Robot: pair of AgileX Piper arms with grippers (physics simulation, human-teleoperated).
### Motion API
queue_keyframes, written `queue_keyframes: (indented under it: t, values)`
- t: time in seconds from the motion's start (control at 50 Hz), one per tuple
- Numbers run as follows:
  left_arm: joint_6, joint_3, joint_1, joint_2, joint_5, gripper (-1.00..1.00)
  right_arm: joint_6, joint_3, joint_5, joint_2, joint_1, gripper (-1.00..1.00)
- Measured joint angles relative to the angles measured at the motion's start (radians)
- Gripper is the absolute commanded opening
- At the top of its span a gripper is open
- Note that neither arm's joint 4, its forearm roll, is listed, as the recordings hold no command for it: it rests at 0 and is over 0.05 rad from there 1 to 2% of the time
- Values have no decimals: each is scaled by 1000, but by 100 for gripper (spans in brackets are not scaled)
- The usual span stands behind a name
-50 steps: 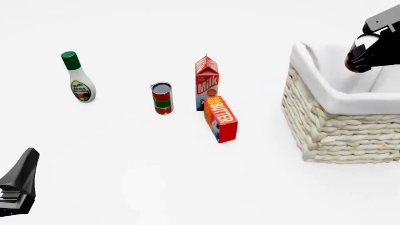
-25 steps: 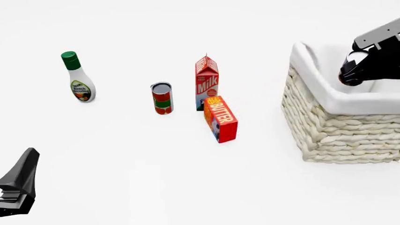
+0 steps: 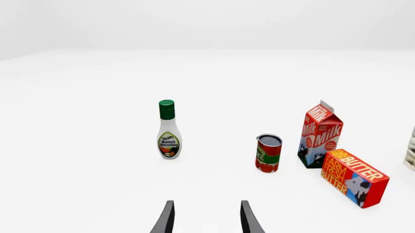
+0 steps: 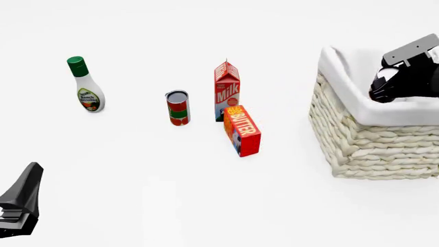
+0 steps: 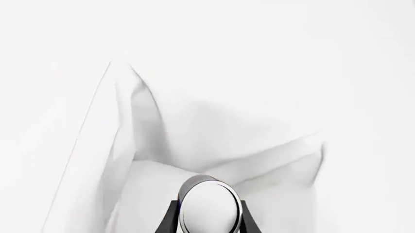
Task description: Pick the alphabet soup and place it in the basket.
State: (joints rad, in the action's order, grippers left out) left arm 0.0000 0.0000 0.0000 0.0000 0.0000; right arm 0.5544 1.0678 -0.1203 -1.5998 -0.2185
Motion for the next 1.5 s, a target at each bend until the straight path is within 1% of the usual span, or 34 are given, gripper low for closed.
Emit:
queue_keyframes:
  t: [0.5,0.52,0.8,1.08,1.28,1.5]
  values:
    - [0,0,0,0,0,100,9,30,38,-85,-20,-100]
    - [0,0,0,0,0,100,9,31,38,-86,-21,100]
    - [0,0,0,0,0,100,-6,51,28,-59,-19,100]
    - [0,0,0,0,0,100,-10,72,-30,37,4,100]
    - [0,0,0,0,0,100,-18,89,-124,187,56,100]
    - [0,0,0,0,0,100,-23,139,-286,416,161,100]
